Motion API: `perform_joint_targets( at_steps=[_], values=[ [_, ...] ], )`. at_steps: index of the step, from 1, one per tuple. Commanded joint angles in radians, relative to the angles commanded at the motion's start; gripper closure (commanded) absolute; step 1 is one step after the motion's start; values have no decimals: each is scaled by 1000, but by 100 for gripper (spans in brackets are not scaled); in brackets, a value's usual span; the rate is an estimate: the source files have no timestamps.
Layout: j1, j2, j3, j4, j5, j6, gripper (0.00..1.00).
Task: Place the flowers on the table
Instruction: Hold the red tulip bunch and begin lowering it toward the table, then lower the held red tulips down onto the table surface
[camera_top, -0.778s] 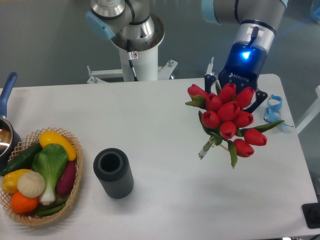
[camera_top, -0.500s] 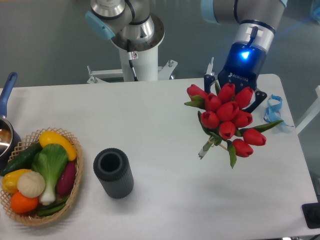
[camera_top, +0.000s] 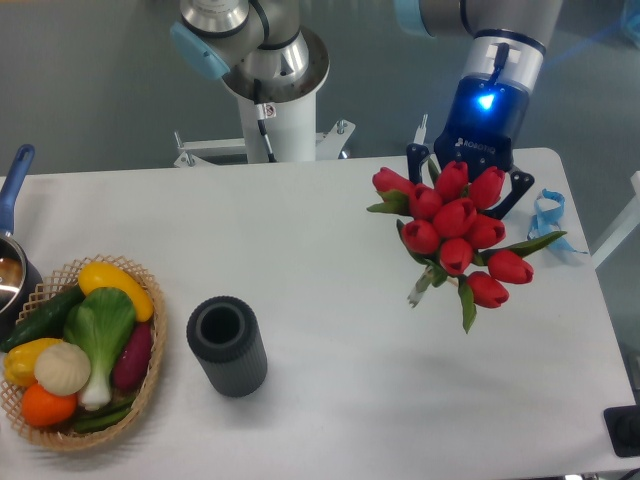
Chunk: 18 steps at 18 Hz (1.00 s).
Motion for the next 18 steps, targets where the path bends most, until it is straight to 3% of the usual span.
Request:
perform_joint_targets(
  at_steps=[6, 9, 14, 18],
  values=[
    [-72, -15, 9, -2, 212, 26, 56],
    [-162, -41, 2, -21, 444, 97, 56],
    [-297, -136, 18, -40, 745, 141, 56],
    [-347, -236, 44, -72, 903, 149, 56]
  ],
)
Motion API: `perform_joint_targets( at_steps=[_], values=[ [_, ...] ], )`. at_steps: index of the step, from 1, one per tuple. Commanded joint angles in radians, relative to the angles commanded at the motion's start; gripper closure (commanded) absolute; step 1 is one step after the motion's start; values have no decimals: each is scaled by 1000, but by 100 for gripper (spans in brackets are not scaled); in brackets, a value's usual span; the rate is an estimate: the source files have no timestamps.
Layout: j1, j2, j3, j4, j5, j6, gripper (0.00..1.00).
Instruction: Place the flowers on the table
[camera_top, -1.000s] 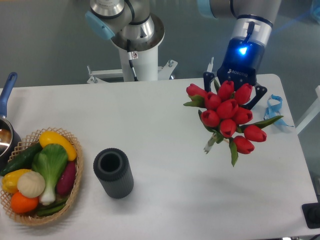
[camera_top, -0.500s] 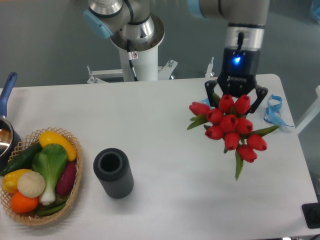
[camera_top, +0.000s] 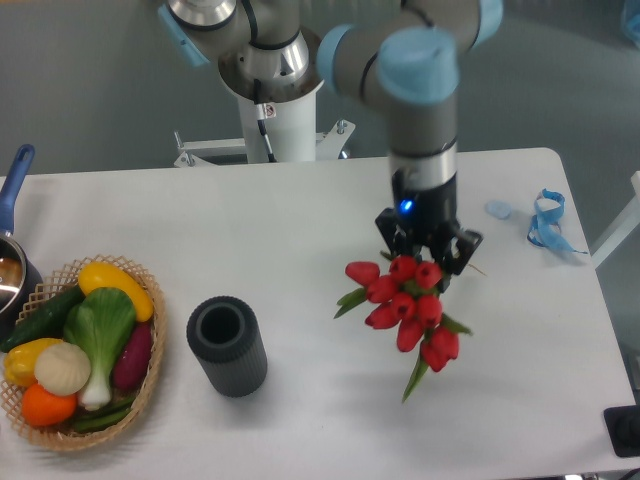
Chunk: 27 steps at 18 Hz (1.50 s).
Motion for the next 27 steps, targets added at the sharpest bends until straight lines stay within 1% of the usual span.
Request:
perform_joint_targets(
  at_steps=[1, 2, 4, 6, 8, 11, 12, 13, 14, 17, 19, 21, 24, 26, 27],
  values=[
    [-24, -43, 14, -14, 87, 14, 56],
    [-37, -63, 15, -14, 130, 28, 56],
    [-45, -118, 29, -9, 157, 40, 56],
    [-48, -157, 46, -9, 183, 38, 56],
    [-54, -177, 54, -2, 188, 38, 56],
    [-54, -177, 69, -3, 175, 40, 55],
    [-54, -178, 68, -2, 172, 40, 47],
    [-54, -178, 66, 3, 166, 41, 28],
    [-49, -174, 68, 14, 143, 46, 0],
    [-43, -157, 81, 46, 83, 26, 0],
    [-22, -152, 104, 58, 42, -36, 0],
    [15, -128, 111, 58, -54, -72, 0],
    [67, -71, 80, 57, -168, -66, 0],
    [89, -17, 77, 49, -208, -55, 0],
    [101, 0, 77, 44, -225, -38, 0]
  ],
)
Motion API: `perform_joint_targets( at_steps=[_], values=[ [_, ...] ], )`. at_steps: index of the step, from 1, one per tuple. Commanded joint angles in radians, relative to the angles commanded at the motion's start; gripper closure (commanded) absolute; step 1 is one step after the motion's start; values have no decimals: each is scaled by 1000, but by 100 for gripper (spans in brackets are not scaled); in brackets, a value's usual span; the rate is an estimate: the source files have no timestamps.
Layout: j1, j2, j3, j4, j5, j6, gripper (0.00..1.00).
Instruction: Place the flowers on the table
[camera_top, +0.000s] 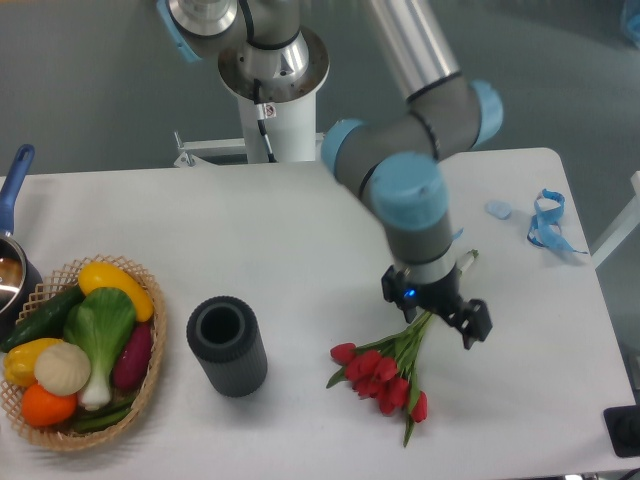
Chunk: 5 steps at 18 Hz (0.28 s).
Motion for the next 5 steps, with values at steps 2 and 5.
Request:
perform_joint_targets(
  at_steps=[2, 5],
  values=[
    [34, 31, -15, 0, -43, 46, 0],
    [81, 83, -52, 0, -97, 110, 0]
  ],
)
